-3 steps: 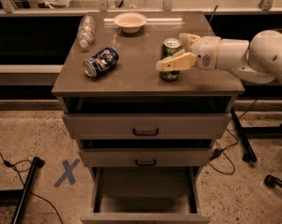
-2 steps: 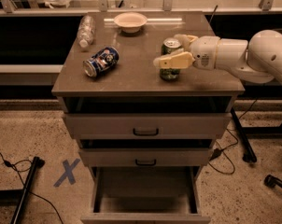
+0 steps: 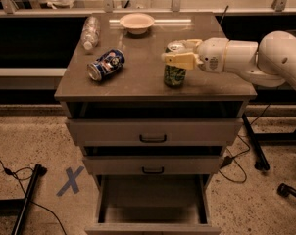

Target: Place green can into bottom drawer

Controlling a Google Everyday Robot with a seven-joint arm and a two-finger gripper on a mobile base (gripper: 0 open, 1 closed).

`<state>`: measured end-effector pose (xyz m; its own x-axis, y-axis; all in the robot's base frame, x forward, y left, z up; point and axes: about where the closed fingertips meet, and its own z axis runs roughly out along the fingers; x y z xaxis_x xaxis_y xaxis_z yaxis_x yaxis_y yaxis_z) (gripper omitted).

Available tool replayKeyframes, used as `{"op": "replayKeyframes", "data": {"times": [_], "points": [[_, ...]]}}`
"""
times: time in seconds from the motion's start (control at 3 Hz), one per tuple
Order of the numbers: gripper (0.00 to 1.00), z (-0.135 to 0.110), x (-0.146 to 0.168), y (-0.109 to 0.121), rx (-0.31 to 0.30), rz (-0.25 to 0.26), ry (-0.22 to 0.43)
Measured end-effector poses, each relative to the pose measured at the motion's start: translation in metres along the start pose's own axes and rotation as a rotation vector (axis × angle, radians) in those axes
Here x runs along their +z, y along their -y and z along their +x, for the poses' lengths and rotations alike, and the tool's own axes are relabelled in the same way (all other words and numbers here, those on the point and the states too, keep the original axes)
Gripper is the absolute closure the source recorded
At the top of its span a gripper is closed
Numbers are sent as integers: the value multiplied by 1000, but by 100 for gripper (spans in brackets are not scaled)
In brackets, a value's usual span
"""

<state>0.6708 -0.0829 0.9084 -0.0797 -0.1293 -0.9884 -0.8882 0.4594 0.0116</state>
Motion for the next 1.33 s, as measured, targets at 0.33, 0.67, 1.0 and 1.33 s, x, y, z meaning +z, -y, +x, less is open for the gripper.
{"op": "replayKeyframes", "data": {"times": [0.33, 0.67, 1.0, 1.33], "points": [[95, -22, -2, -11, -16, -65, 49], [100, -66, -26, -43, -84, -132, 67], [100, -88, -73, -86, -142, -123, 26], [100, -40, -121, -119, -96, -85, -5]]}}
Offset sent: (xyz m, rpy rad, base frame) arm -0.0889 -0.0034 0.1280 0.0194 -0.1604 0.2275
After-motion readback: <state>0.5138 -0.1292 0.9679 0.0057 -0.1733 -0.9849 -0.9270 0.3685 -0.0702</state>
